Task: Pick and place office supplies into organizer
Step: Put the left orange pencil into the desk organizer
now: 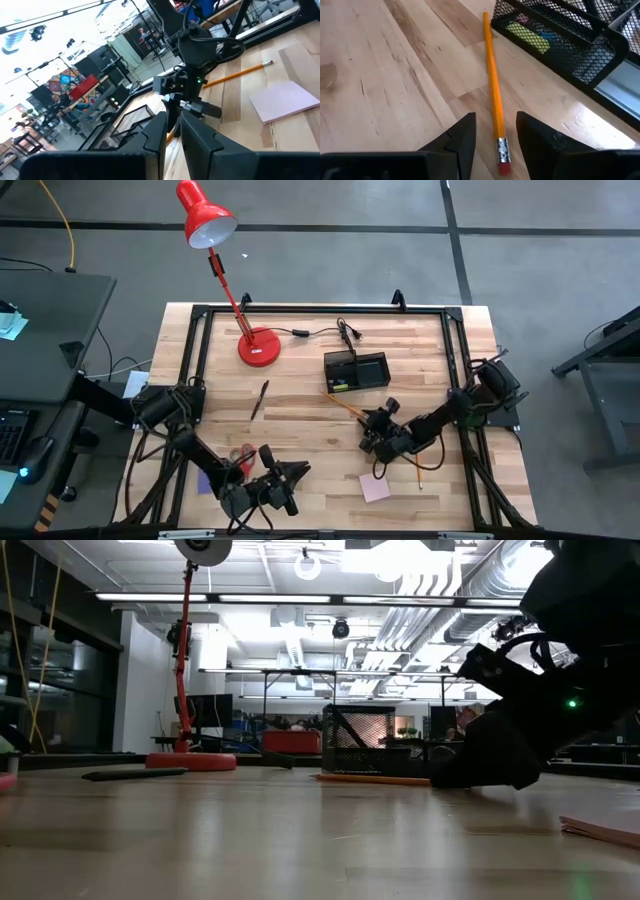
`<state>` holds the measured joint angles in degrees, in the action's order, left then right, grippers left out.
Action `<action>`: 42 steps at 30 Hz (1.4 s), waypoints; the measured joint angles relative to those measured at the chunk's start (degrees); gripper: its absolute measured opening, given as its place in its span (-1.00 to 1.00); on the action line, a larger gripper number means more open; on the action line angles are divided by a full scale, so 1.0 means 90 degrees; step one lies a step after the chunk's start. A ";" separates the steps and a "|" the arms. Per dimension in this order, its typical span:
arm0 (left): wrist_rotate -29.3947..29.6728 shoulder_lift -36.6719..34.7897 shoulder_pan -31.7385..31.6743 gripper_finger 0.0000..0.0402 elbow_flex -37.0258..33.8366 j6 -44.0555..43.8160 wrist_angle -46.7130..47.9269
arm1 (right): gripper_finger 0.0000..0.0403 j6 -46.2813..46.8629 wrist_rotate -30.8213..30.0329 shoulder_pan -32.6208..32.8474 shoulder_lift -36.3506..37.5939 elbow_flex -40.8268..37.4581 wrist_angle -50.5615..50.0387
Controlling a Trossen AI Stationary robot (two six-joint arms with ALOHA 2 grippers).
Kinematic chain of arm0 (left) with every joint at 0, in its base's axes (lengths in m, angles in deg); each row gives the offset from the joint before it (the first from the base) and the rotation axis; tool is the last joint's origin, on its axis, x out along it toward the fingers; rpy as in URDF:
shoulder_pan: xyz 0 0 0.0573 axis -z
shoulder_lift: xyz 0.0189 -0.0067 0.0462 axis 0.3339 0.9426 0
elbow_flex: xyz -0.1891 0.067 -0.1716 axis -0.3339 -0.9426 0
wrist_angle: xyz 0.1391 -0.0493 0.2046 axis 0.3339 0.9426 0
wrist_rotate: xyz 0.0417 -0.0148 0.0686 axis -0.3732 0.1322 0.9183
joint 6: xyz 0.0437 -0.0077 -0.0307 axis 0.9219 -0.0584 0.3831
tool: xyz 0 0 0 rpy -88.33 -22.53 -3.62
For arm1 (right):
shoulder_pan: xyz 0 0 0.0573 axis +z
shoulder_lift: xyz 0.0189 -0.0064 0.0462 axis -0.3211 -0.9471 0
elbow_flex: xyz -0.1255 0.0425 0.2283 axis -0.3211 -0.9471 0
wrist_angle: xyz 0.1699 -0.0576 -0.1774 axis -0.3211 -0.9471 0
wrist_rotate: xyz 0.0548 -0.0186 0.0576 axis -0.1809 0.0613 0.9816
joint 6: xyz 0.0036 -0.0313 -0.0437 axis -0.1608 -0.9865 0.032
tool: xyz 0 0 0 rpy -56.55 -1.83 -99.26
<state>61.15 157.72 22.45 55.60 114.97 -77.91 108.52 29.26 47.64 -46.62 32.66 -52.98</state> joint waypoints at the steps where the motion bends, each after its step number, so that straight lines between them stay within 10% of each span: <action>1: -0.0073 0.0000 0.0000 -0.77 0.0000 -0.0009 -0.0002 | -0.34 -0.0096 -0.0016 0.0041 0.0000 -0.0005 0.0069; 14: -0.0211 0.0000 0.0005 -0.77 0.0000 -0.0179 0.0075 | -0.36 0.0171 0.0269 -0.0210 0.0024 -0.0211 0.0142; 21: -0.0212 0.0000 0.0005 -0.77 0.0000 -0.0179 0.0104 | -0.92 -0.0317 0.0774 -0.0218 0.0019 -0.0696 0.1422; 42: -0.0306 0.0001 0.0005 -0.77 0.0000 0.0207 0.0167 | -0.99 -0.1578 0.0921 0.0507 0.0821 -0.0854 0.2346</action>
<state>58.39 157.73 22.49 55.60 116.83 -76.41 94.32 37.55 52.21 -39.23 24.98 -31.87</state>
